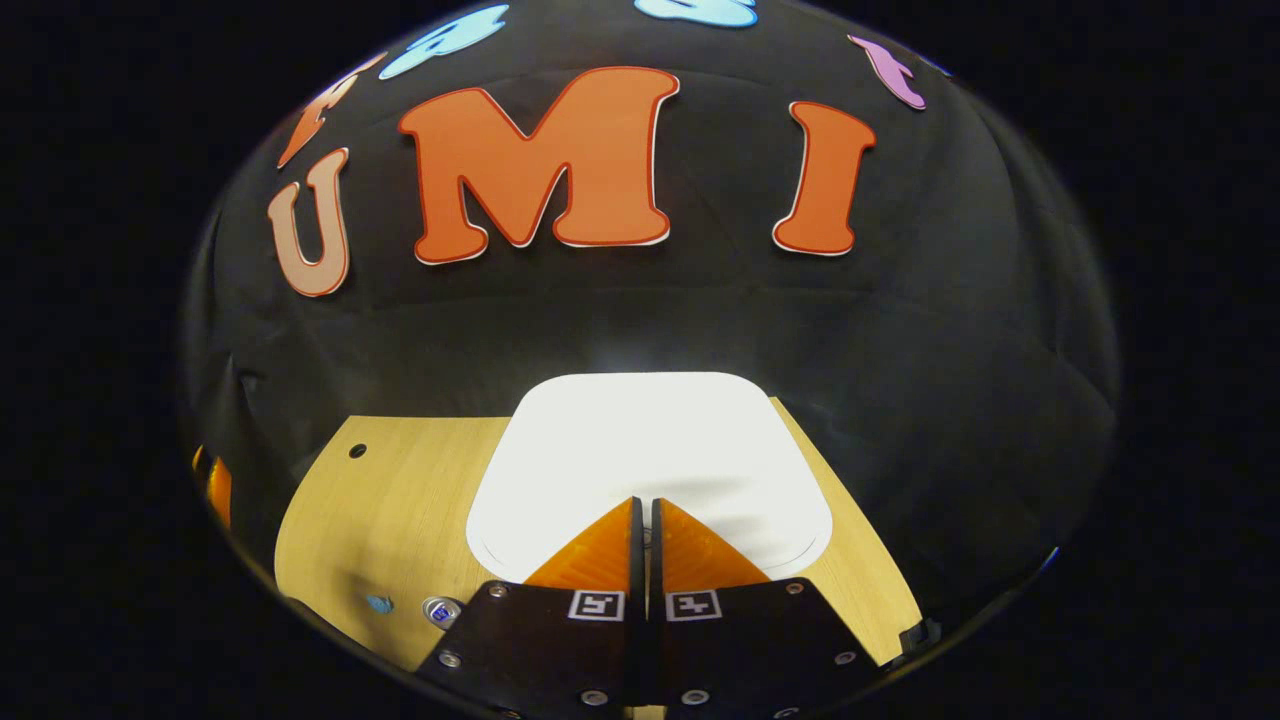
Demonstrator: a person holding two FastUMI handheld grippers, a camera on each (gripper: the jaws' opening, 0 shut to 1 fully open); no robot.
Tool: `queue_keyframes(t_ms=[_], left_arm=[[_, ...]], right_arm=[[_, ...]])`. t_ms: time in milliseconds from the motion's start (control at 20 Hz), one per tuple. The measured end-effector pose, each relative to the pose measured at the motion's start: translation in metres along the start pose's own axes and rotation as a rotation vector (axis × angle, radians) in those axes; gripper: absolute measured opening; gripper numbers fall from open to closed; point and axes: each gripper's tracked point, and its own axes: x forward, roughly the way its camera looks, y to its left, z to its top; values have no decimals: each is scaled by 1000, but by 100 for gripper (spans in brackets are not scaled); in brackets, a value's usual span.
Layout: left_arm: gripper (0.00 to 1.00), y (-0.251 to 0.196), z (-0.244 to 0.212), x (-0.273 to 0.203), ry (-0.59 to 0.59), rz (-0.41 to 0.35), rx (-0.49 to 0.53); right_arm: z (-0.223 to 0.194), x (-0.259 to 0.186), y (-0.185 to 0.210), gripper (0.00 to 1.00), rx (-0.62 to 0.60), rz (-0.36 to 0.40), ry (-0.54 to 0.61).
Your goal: Press the lid of the desktop garbage bin to open it, pick up the crumpled paper on the desktop and throw it into the bin, then pick up the pop can on the desktop and drop it into the bin, and finally close the garbage bin lid.
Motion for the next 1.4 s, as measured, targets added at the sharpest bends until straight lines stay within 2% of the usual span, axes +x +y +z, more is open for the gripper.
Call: queue_keyframes(t_ms=[150, 450, 800, 1000, 1100, 1150, 1200, 1300, 1400], left_arm=[[99, 3, 2, -2, -2, 1, 3], [99, 3, 3, -3, -9, -7, 1], [99, 5, 5, -8, -18, -17, 0], [99, 4, 8, -8, -24, -27, 5], [99, 3, 10, -9, -26, -37, 5], [99, 1, 9, -9, -23, -45, 6], [99, -1, 8, -9, -20, -52, 8], [99, -2, 8, -11, -25, -66, 10], [99, -4, 7, -12, -22, -72, 16]], right_arm=[[5, -5, 7, 1, 0, 27, -27], [48, -23, 6, 1, -46, -8, -202], [71, -54, 20, 3, -70, 18, -355], [64, -63, 33, 14, -71, 50, -370], [60, -70, 46, 24, -78, 89, -388], [55, -71, 54, 36, -86, 113, -383], [44, -71, 60, 41, -97, 135, -356], [29, -76, 79, 46, -111, 194, -335], [17, -80, 98, 57, -128, 250, -329]])
